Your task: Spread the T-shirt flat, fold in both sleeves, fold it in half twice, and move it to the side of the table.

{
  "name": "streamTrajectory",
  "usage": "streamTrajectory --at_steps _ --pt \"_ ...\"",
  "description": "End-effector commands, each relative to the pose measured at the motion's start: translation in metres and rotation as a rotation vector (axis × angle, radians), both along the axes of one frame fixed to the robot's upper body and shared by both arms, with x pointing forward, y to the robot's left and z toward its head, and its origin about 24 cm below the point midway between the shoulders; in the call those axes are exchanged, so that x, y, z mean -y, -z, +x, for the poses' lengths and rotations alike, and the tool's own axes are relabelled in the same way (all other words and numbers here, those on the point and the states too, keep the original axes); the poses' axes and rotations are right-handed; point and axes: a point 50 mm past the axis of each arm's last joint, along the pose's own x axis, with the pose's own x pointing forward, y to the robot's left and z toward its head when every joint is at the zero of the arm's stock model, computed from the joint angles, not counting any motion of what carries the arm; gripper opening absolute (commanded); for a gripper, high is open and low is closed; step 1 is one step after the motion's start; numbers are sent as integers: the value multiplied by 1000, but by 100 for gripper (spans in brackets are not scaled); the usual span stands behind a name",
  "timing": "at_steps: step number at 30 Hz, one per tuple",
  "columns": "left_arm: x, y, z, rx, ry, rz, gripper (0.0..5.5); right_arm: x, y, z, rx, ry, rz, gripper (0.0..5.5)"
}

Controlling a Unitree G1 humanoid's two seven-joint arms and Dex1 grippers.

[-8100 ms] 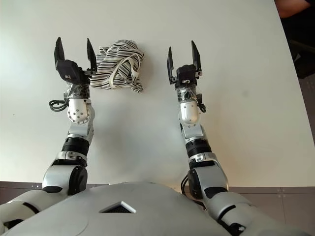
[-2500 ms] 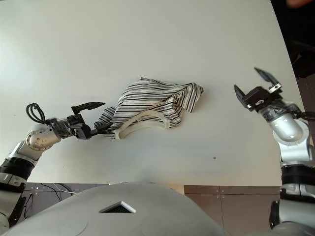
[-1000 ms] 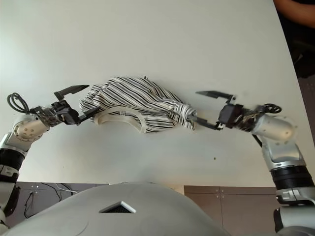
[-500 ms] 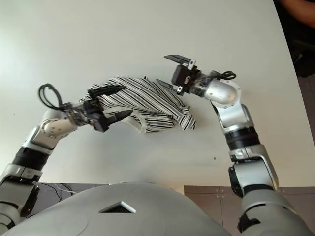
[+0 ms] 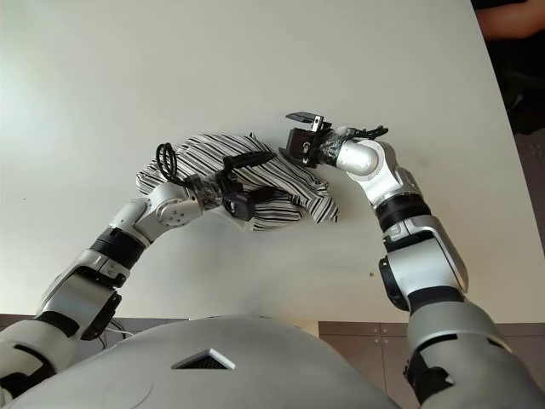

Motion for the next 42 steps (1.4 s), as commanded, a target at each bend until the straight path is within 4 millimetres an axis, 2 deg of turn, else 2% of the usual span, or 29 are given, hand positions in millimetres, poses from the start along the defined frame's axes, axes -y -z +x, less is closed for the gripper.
streamTrajectory --at_steps 1,6,8,9,10,11,13,15,17,19,22,25,28,30,32,38,41,42 --pt "-27 27 -20 -111 24 163 402 12 19 -1 -49 46 -148 335" --pt "-43 37 -34 -180 -9 199 402 13 5 16 49 90 -196 335" --pt "-45 36 -34 -178 -41 180 402 14 -18 21 65 76 -11 335" --pt "-46 34 -31 -169 -56 171 402 15 -34 17 73 24 140 335" --pt "-45 33 -29 -163 -67 163 402 17 -47 8 75 -40 258 335" --pt "-45 31 -27 -156 -75 154 402 20 -54 -11 56 -129 332 335" --pt "-44 30 -25 -149 -87 140 402 23 -47 -55 -52 -282 350 335" --pt "-44 29 -25 -147 -88 134 402 28 -26 -79 -148 -303 290 335" --pt "-43 29 -26 -146 -83 134 402 34 -13 -88 -188 -257 255 335" --pt "-42 30 -27 -148 -72 137 402 37 -8 -96 -209 -223 253 335" --pt "-42 30 -29 -151 -67 137 402 32 6 -100 -249 -199 184 335" --pt "-43 29 -31 -158 -60 134 402 35 23 -88 -232 -105 68 335" --pt "-49 31 -43 -187 -10 162 402 42 25 -67 -198 7 37 335" --pt "-56 32 -54 -216 41 184 402 51 20 -49 -170 76 16 335" --pt "-61 33 -65 -250 75 189 402 57 4 -23 -124 149 20 335" --pt "-52 47 -55 -270 40 212 402 35 -23 28 -85 230 34 335" --pt "-34 42 -47 -236 42 135 402 18 -29 45 43 301 -31 335" --pt "-22 37 -44 -220 47 80 402 13 -30 48 90 321 -33 335"
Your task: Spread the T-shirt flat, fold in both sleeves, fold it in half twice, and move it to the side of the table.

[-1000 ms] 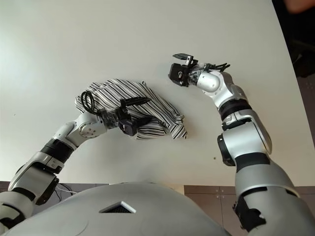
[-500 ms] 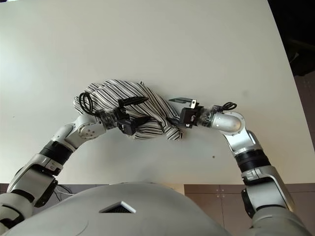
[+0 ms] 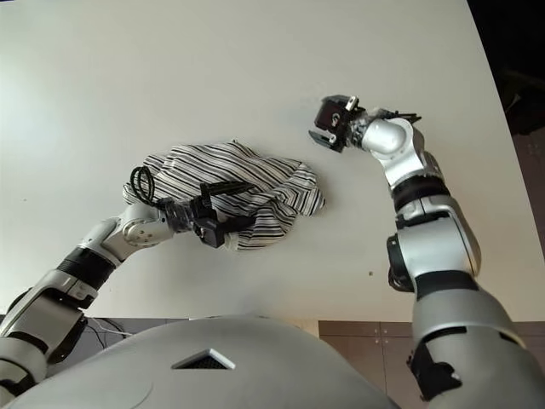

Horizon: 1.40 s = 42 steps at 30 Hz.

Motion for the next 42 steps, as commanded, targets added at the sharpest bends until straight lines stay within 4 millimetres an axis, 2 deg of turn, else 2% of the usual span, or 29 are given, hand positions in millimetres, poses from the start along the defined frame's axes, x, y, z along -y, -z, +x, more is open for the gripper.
streamTrajectory --at_steps 1,3,6,8,10,11,13,15,17,19,21,22,25,28,31,37,42 --pt "21 24 -12 -74 24 67 402 -19 -11 17 156 81 -47 335" --pt "45 13 -5 -43 2 -32 402 -19 -27 22 244 120 73 335" --pt "58 -10 2 -27 -57 -200 402 -1 -56 15 326 42 341 335" --pt "60 -44 10 -42 -137 -441 402 13 -69 -16 364 -133 514 335" --pt "60 -78 3 -73 -130 -689 402 15 -77 -68 369 -310 636 335" --pt "56 -94 -8 -102 -75 -785 402 10 -77 -96 341 -386 661 335" --pt "44 -115 -29 -138 27 -869 402 5 -70 -134 262 -472 648 335" --pt "24 -125 -35 -88 26 -827 402 4 -52 -165 156 -508 570 335" --pt "-2 -123 -31 -30 -53 -698 402 5 -35 -192 43 -529 483 335" --pt "-42 -106 -23 42 -184 -425 402 13 -22 -213 -45 -518 384 335" --pt "-88 -88 -24 47 -287 -163 402 22 -23 -227 -87 -483 363 335" --pt "-108 -86 -27 26 -328 -85 402 23 -26 -234 -108 -481 380 335" --pt "-144 -85 -47 -77 -374 13 402 18 -24 -251 -196 -510 369 335" --pt "-159 -80 -65 -160 -355 122 402 15 -16 -251 -244 -513 252 335" --pt "-164 -70 -71 -201 -327 245 402 17 -4 -241 -236 -456 114 335" --pt "-152 -32 -68 -219 -306 373 402 33 8 -221 -177 -307 -64 335" --pt "-153 -15 -59 -124 -327 489 402 39 15 -212 -131 -233 -95 335"
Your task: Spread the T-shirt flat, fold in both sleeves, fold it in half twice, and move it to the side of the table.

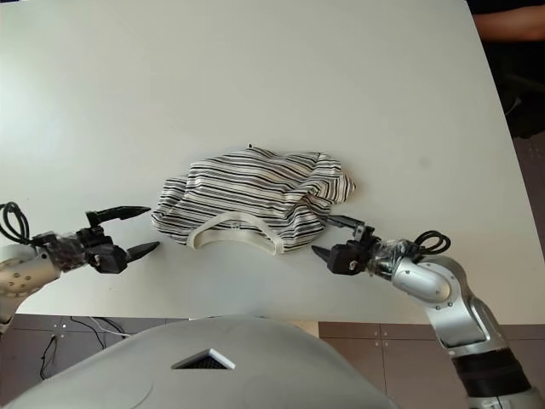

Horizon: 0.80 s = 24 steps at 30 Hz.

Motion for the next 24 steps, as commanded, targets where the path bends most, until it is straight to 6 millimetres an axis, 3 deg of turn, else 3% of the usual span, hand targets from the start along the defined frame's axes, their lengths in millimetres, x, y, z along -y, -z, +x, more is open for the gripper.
streamTrajectory --at_steps 1,3,6,14,24 --pt "-3 23 1 4 -8 142 402 11 12 3 -1 86 -63 335" --pt "8 22 5 49 -4 76 402 6 10 10 42 117 -16 335" --pt "18 25 4 44 19 12 351 -1 12 13 48 105 30 339" --pt "16 24 -1 16 47 -3 208 -4 12 7 48 70 45 339" --pt "4 26 9 56 7 69 38 -7 17 5 60 5 15 140"
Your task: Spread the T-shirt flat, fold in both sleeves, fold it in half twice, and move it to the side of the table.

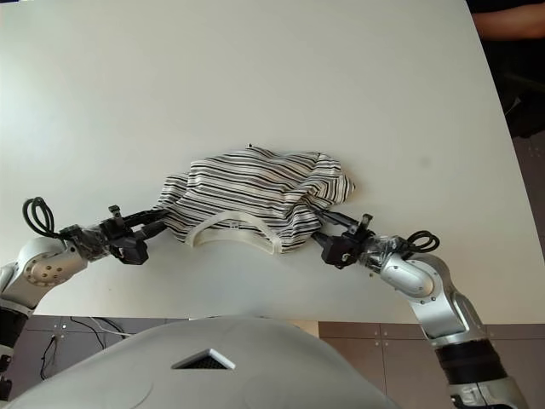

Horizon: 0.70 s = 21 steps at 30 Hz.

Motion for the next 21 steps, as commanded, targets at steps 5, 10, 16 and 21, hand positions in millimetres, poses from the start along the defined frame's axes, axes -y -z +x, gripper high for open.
streamTrajectory --at_steps 5,10,16,21 --pt "-7 4 -10 -57 -6 36 10 1 8 1 -8 -26 -43 44" --pt "-8 -3 -8 -55 -28 -5 10 1 3 4 17 -33 9 11" --pt "-2 -23 -1 -37 -64 -192 10 2 -21 4 54 -22 191 11" --pt "14 -93 54 228 -116 -556 10 9 -116 58 315 41 653 11"
